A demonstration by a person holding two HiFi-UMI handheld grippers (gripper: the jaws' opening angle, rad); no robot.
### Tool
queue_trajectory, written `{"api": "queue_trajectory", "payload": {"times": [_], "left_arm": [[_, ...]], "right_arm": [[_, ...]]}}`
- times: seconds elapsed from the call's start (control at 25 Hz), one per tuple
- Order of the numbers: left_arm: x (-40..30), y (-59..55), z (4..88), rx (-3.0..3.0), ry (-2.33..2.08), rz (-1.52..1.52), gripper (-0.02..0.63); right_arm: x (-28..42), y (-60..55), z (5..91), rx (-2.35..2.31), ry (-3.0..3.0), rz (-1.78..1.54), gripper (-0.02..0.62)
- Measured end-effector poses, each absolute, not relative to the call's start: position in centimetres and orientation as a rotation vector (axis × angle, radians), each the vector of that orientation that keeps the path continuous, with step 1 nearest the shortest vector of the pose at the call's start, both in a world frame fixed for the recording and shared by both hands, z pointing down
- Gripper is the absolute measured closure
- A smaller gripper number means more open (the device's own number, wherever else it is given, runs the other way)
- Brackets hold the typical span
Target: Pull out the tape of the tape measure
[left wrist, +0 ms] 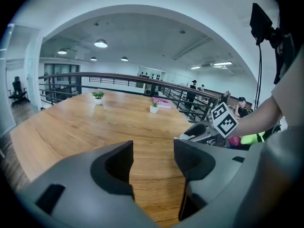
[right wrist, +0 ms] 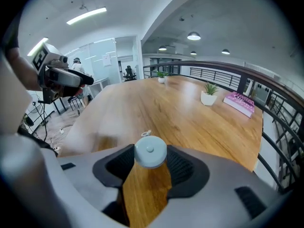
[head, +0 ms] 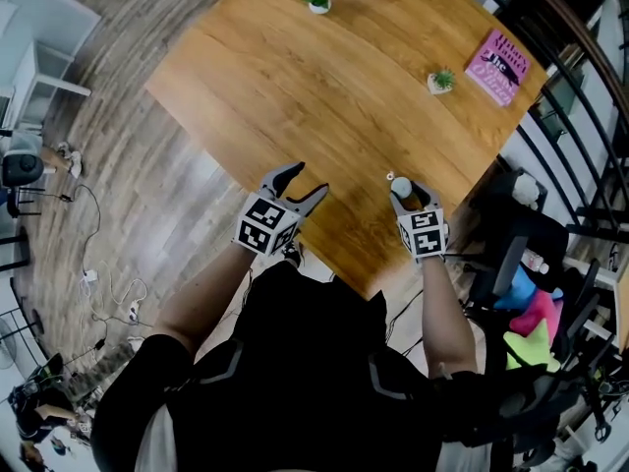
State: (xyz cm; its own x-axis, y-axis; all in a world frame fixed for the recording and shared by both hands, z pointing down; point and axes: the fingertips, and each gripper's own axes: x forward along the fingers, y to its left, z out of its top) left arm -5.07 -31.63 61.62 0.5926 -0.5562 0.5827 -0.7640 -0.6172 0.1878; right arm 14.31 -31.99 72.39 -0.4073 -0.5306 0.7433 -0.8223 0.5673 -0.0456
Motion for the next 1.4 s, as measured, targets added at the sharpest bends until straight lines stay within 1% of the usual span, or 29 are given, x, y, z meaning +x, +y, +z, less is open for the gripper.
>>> {"api": "queue_trajectory", "payload": {"times": [0.48,0.88,1.28,1.36,1.4], "left_arm": [[-3.8,-32.3,55.7,2.556,-0.904,0.567,0.322],[-1.5,-31.5,49.9,2.761,-0.763,0.499,0.325],[4.0,-29.5,41.1,2.926,-0.477,0.305,0.362],[5.0,-28.8,40.2,2.918,-0.385,0.284,0.390],[5.3,-28.5,39.8,2.914,-0.349,0.276,0.391]], "right_arm": [[13.3,-31.9,60.1,1.226,-2.212,0.507,0.373],[12.0,-29.7,49.0,1.246,-2.314,0.384,0.373],[11.1,-27.3,41.8,1.214,-2.352,0.318,0.373],[10.8,-26.7,41.1,1.197,-2.364,0.298,0.373],[10.6,-26.5,40.7,1.187,-2.373,0.288,0.373]]}}
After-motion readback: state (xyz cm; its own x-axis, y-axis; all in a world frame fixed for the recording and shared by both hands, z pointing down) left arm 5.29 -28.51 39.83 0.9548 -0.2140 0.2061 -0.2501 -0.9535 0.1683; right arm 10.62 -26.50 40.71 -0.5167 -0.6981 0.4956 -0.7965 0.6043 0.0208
